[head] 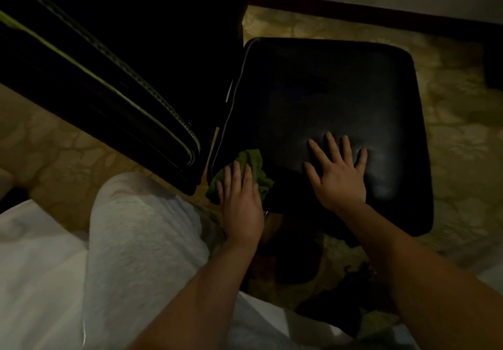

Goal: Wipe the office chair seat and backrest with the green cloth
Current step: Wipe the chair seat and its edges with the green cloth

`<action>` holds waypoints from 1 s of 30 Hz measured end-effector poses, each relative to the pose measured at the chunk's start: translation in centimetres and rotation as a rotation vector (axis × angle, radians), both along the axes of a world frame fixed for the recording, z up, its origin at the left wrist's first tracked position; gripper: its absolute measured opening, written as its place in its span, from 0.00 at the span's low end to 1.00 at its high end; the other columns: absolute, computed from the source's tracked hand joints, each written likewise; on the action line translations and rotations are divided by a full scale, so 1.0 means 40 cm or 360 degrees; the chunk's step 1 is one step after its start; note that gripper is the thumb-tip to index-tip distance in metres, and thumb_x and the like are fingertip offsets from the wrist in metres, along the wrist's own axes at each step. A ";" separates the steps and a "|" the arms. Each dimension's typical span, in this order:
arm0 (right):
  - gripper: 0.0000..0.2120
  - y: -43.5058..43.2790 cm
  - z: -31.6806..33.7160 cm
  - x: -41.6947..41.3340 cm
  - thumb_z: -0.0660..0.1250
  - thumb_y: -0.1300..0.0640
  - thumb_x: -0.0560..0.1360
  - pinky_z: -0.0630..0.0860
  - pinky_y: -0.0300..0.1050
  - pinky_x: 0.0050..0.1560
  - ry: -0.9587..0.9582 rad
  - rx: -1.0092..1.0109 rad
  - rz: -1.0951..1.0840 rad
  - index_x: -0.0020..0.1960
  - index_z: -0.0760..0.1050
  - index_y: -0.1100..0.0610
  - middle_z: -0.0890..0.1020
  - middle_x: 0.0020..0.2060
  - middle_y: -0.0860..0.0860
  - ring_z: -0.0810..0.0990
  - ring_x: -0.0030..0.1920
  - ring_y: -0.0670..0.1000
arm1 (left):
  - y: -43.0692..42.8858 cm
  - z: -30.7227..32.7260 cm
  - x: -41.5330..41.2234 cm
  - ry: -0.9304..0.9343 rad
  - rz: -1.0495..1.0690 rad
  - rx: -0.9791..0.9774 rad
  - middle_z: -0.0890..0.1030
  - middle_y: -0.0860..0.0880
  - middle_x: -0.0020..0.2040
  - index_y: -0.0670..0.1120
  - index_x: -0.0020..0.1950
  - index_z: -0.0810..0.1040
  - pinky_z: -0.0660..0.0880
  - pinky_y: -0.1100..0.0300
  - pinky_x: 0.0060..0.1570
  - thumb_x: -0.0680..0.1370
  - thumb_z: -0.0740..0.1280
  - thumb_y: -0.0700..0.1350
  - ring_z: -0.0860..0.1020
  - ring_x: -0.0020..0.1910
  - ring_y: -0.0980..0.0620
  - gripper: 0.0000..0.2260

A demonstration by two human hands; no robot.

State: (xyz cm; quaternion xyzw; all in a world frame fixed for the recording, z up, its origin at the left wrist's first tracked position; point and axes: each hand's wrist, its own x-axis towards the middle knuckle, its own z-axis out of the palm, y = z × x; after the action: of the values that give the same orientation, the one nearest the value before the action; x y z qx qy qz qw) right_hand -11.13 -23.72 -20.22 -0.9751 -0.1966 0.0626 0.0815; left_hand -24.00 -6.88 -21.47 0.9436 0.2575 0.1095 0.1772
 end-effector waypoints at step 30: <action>0.29 -0.004 -0.008 0.004 0.40 0.33 0.79 0.36 0.66 0.75 -0.0030 -0.0009 0.0026 0.79 0.49 0.38 0.50 0.80 0.49 0.43 0.80 0.57 | 0.033 0.024 0.011 0.0097 -0.0011 -0.0131 0.62 0.46 0.80 0.46 0.77 0.67 0.48 0.43 0.77 0.81 0.41 0.57 0.55 0.81 0.44 0.31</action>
State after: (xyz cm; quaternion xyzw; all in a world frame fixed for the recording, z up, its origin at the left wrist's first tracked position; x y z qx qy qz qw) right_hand -10.96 -23.88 -20.55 -0.9742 -0.2051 0.0546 0.0764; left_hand -23.57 -5.56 -20.51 0.9393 0.2638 0.0693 0.2082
